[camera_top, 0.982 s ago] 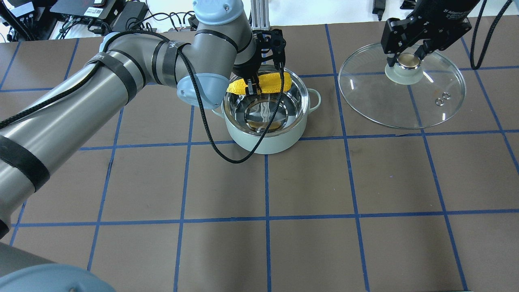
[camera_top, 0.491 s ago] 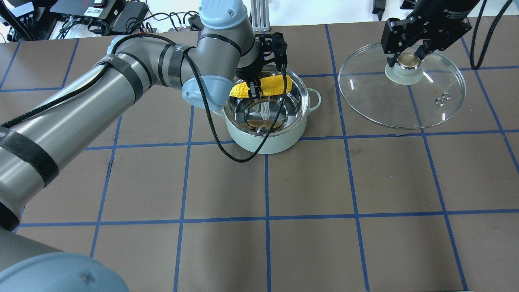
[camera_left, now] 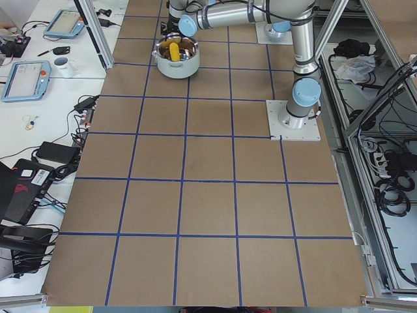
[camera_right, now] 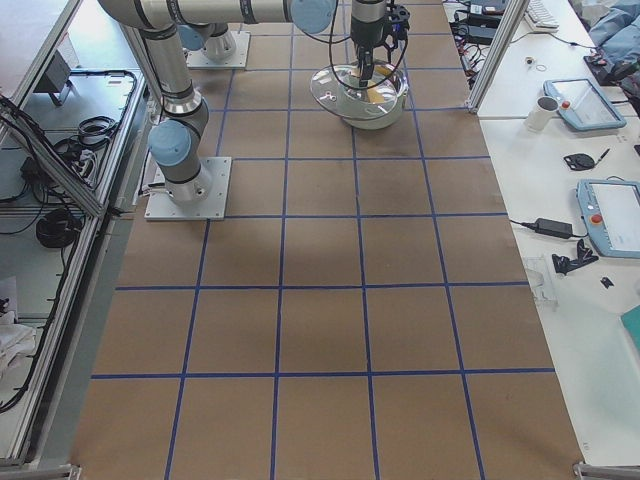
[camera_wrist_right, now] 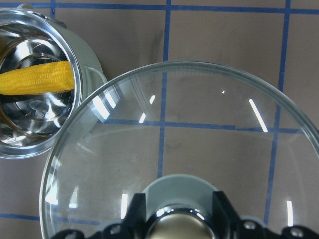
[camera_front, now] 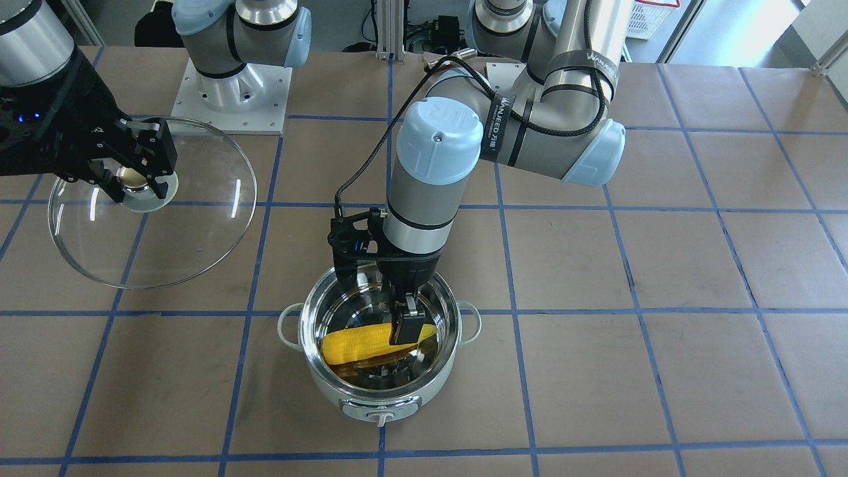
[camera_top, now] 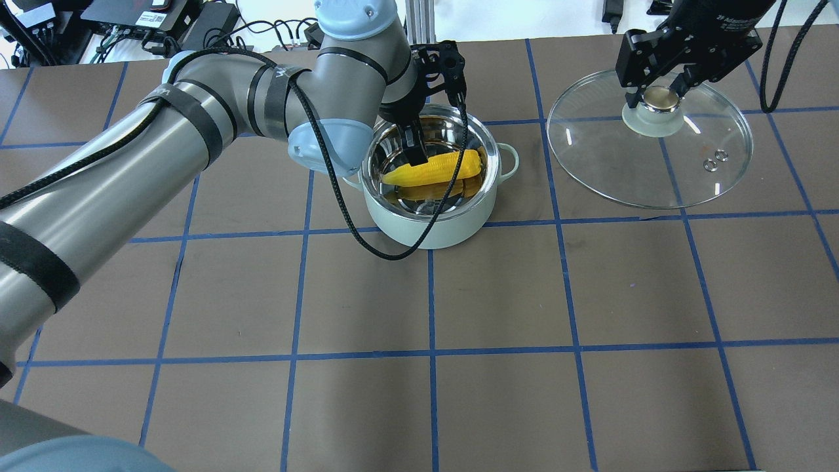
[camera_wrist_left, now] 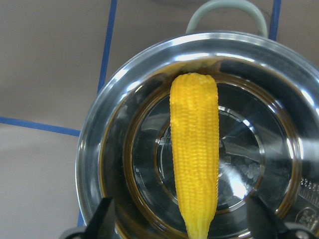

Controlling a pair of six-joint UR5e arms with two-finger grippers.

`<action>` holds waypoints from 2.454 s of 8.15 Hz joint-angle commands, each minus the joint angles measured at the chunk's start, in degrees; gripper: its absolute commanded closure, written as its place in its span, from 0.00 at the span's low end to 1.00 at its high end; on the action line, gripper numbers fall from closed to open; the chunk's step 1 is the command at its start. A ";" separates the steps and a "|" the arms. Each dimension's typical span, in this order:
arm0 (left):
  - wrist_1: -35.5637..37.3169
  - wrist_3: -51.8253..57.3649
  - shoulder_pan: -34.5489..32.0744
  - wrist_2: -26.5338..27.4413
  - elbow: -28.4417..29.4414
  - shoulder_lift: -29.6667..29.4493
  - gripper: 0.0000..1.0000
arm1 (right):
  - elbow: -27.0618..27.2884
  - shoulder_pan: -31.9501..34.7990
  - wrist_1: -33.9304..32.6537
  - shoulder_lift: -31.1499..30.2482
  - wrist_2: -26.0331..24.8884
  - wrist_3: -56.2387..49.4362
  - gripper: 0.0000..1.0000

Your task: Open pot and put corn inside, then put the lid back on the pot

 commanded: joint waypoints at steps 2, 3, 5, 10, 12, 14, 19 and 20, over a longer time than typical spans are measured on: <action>-4.56 -2.77 0.71 0.34 0.09 4.22 0.02 | 0.00 0.00 -0.08 0.00 0.00 0.00 0.59; -7.12 -7.23 1.24 0.25 0.17 6.85 0.02 | 0.00 0.00 0.00 0.00 0.09 0.00 0.59; -11.34 -16.73 4.74 -0.10 0.17 12.30 0.02 | 0.00 0.09 -0.08 0.00 0.09 -0.09 0.59; -22.68 -31.70 22.74 -0.55 0.17 17.24 0.00 | 0.35 3.93 -6.21 1.22 3.86 5.32 0.59; -24.28 -35.28 28.28 -0.11 0.17 18.21 0.00 | 0.35 12.44 -15.08 5.25 3.69 16.73 0.58; -26.48 -45.79 29.81 0.07 0.17 18.91 0.00 | 0.44 18.08 -21.33 8.95 3.34 24.93 0.58; -29.03 -59.64 28.93 2.25 -0.26 20.15 0.00 | 2.99 24.26 -30.23 16.16 0.35 31.82 0.59; -28.94 -62.70 28.14 1.92 -0.09 19.88 0.00 | 3.34 24.26 -31.10 18.09 0.35 31.82 0.60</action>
